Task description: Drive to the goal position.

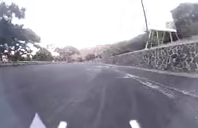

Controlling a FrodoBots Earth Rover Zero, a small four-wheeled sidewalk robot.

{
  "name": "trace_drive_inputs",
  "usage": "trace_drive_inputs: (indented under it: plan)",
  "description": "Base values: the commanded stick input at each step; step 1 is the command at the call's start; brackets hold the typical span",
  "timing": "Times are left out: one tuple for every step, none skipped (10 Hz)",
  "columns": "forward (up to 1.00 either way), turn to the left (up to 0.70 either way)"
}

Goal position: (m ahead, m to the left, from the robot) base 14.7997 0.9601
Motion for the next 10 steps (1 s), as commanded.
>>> trace_drive_inputs:
  plan:
    - [0.7, 0.0]
    - [0.7, 0.0]
    - [0.7, 0.0]
    - [0.7, 0.0]
    - [0.7, 0.0]
    - [0.7, 0.0]
    - [0.7, 0.0]
    - [0.7, 0.0]
    - [0.7, 0.0]
    - [0.7, 0.0]
